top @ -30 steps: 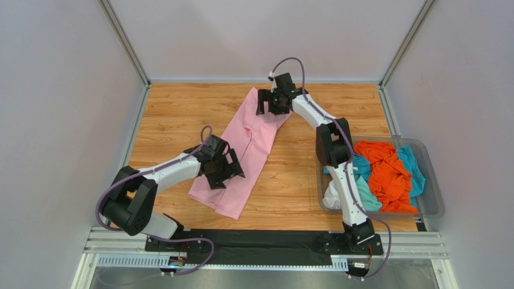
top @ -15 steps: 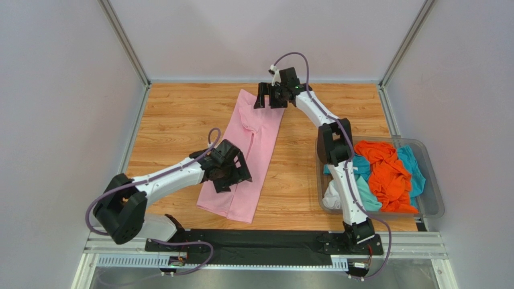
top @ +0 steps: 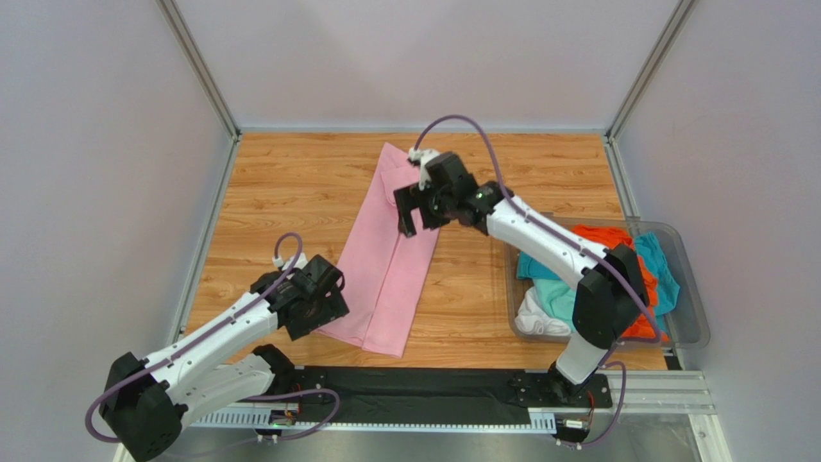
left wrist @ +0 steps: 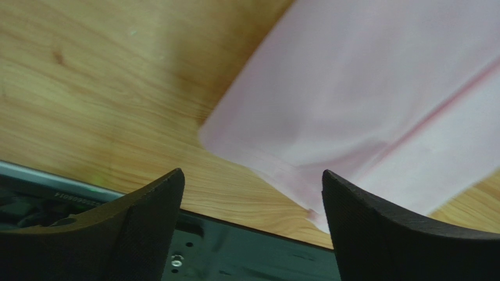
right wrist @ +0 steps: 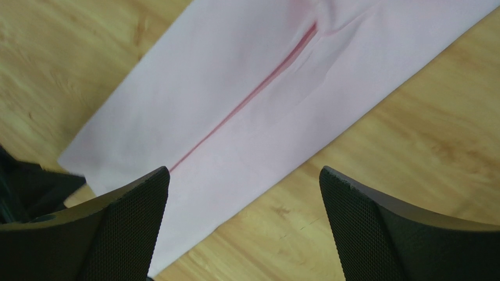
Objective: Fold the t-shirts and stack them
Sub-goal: Fold the tshirt
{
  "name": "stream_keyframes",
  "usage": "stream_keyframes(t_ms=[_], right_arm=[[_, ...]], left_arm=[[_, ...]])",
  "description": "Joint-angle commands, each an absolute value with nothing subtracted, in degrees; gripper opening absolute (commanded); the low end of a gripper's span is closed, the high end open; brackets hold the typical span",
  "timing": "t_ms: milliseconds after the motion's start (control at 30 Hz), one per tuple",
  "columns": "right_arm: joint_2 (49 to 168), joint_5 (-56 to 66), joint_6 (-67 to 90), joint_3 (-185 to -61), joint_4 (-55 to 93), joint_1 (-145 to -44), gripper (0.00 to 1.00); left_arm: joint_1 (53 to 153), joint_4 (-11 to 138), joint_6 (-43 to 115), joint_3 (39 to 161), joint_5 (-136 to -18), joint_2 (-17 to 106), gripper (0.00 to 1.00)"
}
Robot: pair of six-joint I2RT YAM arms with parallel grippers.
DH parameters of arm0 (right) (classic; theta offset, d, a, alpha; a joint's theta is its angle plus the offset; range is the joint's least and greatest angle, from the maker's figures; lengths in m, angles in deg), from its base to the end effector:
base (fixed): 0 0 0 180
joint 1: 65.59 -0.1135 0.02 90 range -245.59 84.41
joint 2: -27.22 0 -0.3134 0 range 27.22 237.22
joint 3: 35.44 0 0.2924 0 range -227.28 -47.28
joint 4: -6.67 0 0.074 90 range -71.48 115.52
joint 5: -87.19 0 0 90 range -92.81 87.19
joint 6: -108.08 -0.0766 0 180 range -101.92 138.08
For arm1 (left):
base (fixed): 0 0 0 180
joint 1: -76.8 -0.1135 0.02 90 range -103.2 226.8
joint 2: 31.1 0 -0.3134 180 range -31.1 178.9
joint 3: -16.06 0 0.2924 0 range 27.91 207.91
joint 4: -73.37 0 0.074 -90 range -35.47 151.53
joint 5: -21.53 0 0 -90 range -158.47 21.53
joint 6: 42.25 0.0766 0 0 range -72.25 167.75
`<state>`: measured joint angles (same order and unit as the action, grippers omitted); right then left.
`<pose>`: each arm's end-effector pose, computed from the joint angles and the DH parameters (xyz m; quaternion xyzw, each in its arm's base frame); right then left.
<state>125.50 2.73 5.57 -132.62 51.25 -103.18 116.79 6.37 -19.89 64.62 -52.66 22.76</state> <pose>0.3619 0.2880 0.3105 -0.2186 0.8990 0.2001 0.3224 0.1446 -0.0940 0.1989 -0.2544 0.9453 -0.0428 0.1996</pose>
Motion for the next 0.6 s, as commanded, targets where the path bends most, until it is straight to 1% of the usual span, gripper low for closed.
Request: stream_keyframes(t_ms=[0,67,100,233,267,333,367,433,467,533,567], right_arm=[[121.64,-5.45,1.30,-123.14,49.90,-109.44,1.00],[120.74,-6.23,-0.45,-120.59,49.81,-113.20,1.00],[120.39,-6.24,-0.55,-118.84,49.98,-114.45,1.00],[120.30,-8.26,-0.82,-116.36,51.39,-120.16,1.00],[120.21,-9.30,-0.99,-115.93,51.91,-121.22,1.00],[119.86,-9.67,-1.08,-114.52,52.09,-123.85,1.00],[119.69,-9.49,-1.25,-114.25,52.18,-124.82,1.00],[119.07,-9.31,-0.47,-113.20,52.35,-128.06,1.00],[118.20,-10.71,-0.11,-112.76,51.83,-129.30,0.99],[117.67,-10.64,1.64,-111.36,50.60,-132.63,0.99],[117.75,-9.41,2.00,-110.83,49.12,-133.52,0.98]], left_arm=[[112.42,4.04,-21.08,59.73,-53.95,19.97,0.90],[111.00,6.06,-20.72,57.45,-54.58,19.26,0.87],[109.69,7.11,-20.03,57.00,-54.76,19.17,0.82],[107.30,10.28,-17.65,55.59,-56.42,21.53,0.73],[107.04,10.38,-17.47,55.94,-56.78,22.06,0.65],[106.95,10.99,-17.03,56.29,-56.87,23.47,0.54],[106.86,10.99,-16.86,56.47,-57.30,23.82,0.46],[106.86,11.08,-16.85,56.56,-57.66,24.27,0.39],[106.86,11.52,-16.77,56.47,-57.57,24.27,0.31],[106.86,12.04,-16.77,56.30,-57.48,24.35,0.26],[106.86,12.31,-16.68,56.21,-57.66,24.44,0.21]])
